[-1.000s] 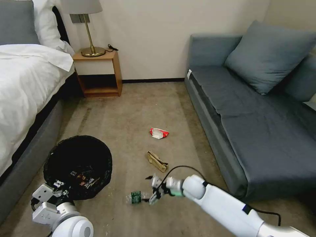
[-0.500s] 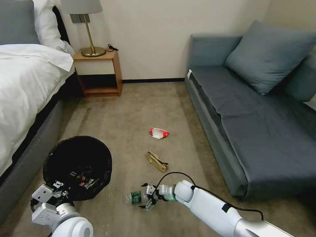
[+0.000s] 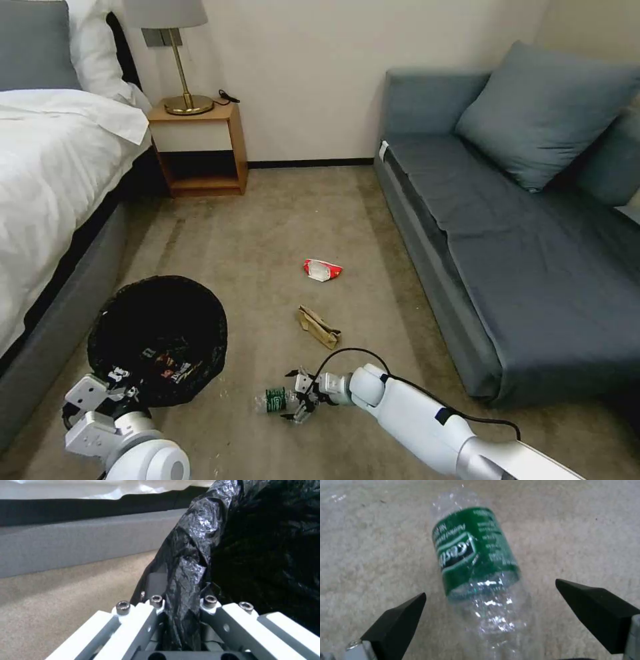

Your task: Pick up the trash bin, then pick up the garbage on the floor and place it into the trash bin.

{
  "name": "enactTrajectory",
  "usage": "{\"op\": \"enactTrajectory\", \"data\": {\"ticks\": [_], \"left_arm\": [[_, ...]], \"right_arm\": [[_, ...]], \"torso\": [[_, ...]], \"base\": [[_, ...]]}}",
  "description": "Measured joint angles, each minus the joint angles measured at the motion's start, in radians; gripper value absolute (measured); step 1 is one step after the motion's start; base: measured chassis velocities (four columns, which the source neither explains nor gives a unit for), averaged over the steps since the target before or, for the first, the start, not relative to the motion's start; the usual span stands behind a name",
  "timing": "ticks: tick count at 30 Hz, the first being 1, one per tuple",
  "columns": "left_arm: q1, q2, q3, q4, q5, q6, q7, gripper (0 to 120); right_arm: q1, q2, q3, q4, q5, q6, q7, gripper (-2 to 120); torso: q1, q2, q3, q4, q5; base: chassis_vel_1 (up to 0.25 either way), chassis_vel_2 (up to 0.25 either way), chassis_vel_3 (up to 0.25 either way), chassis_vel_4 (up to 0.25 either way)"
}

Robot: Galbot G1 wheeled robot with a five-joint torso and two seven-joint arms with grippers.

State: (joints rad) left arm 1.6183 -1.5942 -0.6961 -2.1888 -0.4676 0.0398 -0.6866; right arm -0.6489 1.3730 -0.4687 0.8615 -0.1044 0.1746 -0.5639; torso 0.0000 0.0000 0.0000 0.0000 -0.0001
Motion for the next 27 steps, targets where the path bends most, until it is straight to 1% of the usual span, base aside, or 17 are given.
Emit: {"op": "enactTrajectory", "data": {"ticks": [3,4,7,8,9,10,12,13,15,17,18,20,21,27], "left_arm": [[0.002,0.002,-0.001,-0.003,0.000,0.000,0.000,0],[0.002,0.002,-0.002,-0.005,0.000,0.000,-0.001,0],[0.002,0.002,-0.002,-0.011,-0.002,0.000,-0.001,0],[0.002,0.002,-0.002,-0.011,-0.002,0.000,-0.001,0],[0.002,0.002,-0.002,-0.012,-0.002,0.000,-0.001,0],[0.003,0.002,-0.002,-0.013,-0.002,0.000,-0.001,0],[0.004,0.002,-0.002,-0.015,-0.002,0.000,-0.001,0],[0.004,0.002,-0.002,-0.015,-0.002,0.000,-0.001,0],[0.006,0.001,-0.002,-0.017,-0.002,0.000,-0.002,0],[0.007,0.001,-0.002,-0.018,-0.002,0.000,-0.002,0],[0.007,0.001,-0.002,-0.018,-0.002,0.000,-0.002,0],[0.010,0.000,-0.003,-0.023,-0.002,0.000,-0.003,0],[0.011,0.000,-0.003,-0.026,-0.002,0.000,-0.003,0],[0.012,-0.001,-0.003,-0.029,-0.003,0.000,-0.004,0]], "right_arm": [[0.000,0.005,0.008,-0.014,-0.010,0.010,0.000,96],[0.000,0.008,0.015,-0.022,-0.017,0.013,0.000,90],[0.000,0.014,0.030,-0.037,-0.029,0.018,0.003,79],[0.000,0.014,0.030,-0.037,-0.029,0.018,0.003,79],[0.000,0.014,0.032,-0.039,-0.030,0.019,0.003,76],[0.000,0.015,0.036,-0.040,-0.032,0.021,0.003,68],[-0.002,0.014,0.037,-0.041,-0.033,0.022,0.003,60],[-0.002,0.014,0.037,-0.041,-0.033,0.022,0.003,60],[-0.006,0.014,0.041,-0.042,-0.037,0.025,0.004,50],[-0.009,0.014,0.041,-0.042,-0.038,0.025,0.004,44],[-0.009,0.014,0.041,-0.042,-0.038,0.025,0.004,44],[-0.014,0.011,0.043,-0.036,-0.039,0.027,0.005,38],[-0.016,0.007,0.044,-0.031,-0.039,0.027,0.005,36],[-0.023,-0.012,0.075,0.000,-0.038,0.027,0.005,36]], "torso": [[0.000,0.000,0.000,0.0000,0.0000],[0.000,0.000,0.000,0.0000,0.0000],[0.000,0.000,0.000,0.0000,0.0001],[0.000,0.000,0.000,0.0000,0.0001],[0.000,0.000,0.000,0.0000,0.0001],[0.000,0.000,0.000,0.0000,0.0001],[0.000,0.000,0.000,0.0000,0.0001],[0.000,0.000,0.000,0.0000,0.0001],[0.000,0.000,0.000,0.0000,0.0001],[0.000,0.000,0.000,-0.0001,0.0001],[0.000,0.000,0.000,-0.0001,0.0001],[0.000,0.000,0.000,0.0000,0.0002],[0.000,0.000,0.000,0.0000,0.0002],[0.000,0.000,0.000,0.0000,0.0002]], "base": [[0.000,0.000,0.000,0.000],[0.000,0.000,0.000,0.000],[0.000,0.000,0.000,0.000],[0.000,0.000,0.000,0.000],[0.000,0.000,0.000,0.000],[0.000,0.000,0.000,0.000],[0.000,0.000,0.000,0.000],[0.000,0.000,0.000,0.000],[0.000,0.000,0.000,0.000],[0.000,0.000,0.000,0.000],[0.000,0.000,0.000,0.000],[0.000,0.000,0.000,0.000],[0.000,0.000,0.000,0.000],[0.000,0.000,0.000,0.000]]}}
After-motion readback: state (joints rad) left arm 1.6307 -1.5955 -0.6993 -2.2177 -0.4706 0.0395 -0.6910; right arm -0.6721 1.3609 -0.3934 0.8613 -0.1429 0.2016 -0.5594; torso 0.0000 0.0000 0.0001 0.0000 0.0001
